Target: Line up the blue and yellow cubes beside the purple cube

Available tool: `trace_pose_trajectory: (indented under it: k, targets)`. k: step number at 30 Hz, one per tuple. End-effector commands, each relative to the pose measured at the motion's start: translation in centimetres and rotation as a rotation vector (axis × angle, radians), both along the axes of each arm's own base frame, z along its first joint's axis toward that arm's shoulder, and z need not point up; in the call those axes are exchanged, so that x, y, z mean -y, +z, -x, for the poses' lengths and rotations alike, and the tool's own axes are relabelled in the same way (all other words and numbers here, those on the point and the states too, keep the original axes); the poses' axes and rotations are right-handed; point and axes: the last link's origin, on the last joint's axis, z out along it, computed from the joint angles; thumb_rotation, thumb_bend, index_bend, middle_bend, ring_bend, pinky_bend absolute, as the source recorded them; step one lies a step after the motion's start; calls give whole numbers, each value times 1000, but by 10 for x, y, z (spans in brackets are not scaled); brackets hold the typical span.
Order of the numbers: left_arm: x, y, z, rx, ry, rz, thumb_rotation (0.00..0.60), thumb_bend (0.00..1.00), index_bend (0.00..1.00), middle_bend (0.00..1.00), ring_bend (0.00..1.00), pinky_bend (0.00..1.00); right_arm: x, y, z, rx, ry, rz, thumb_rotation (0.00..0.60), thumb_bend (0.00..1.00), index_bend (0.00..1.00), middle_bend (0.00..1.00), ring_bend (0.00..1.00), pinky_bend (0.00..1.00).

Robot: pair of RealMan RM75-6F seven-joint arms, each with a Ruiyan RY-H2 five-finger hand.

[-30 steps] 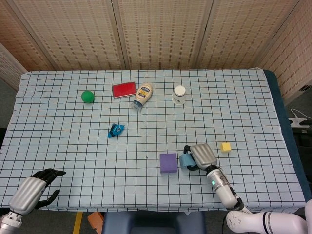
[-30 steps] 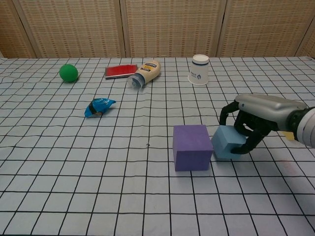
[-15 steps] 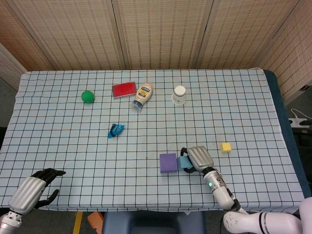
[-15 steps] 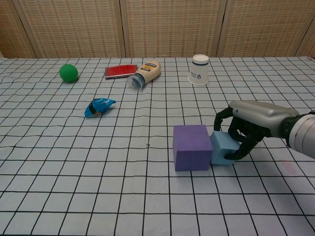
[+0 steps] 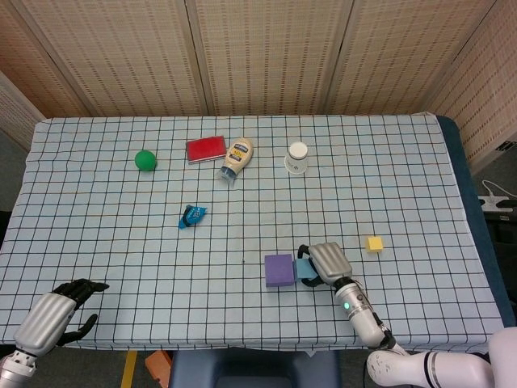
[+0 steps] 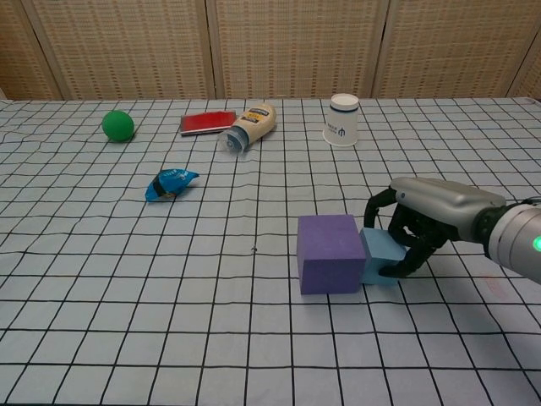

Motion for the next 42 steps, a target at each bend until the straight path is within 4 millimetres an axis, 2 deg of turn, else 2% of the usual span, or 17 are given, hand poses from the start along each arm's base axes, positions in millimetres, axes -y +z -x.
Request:
trace_pose_trajectory:
  k: [1,13,24,29,32,36,42]
  targets:
    - [0,0,0,0,0,1,600,427,264,314,226,340,-1,0,1,1,1,-5,600,90,575,837,880,1000]
    - [1,-1,0,-3,-1,7,600,426,271,317,230,341,-3,8,3,37,12,-18,600,90,313,837,880,1000]
    - [1,-1,0,-2,0,8,600,426,277,320,229,342,-8,25,-1,75,27,-27,600,90,254,837,880,1000]
    - [1,-1,-1,0,-1,6,600,426,280,323,229,342,-18,47,0,29,53,5,600,90,266,839,882,1000]
    - [1,-1,-1,0,-2,9,600,425,281,324,233,343,-24,59,2,-53,83,42,600,109,327,840,882,1000]
    - [2,-1,-1,-1,-3,9,600,427,283,327,236,343,-27,66,7,-151,84,60,600,252,509,844,882,1000]
    - [2,-1,-2,-2,-4,10,600,426,286,330,236,344,-30,63,14,-211,9,-6,600,418,567,844,882,1000]
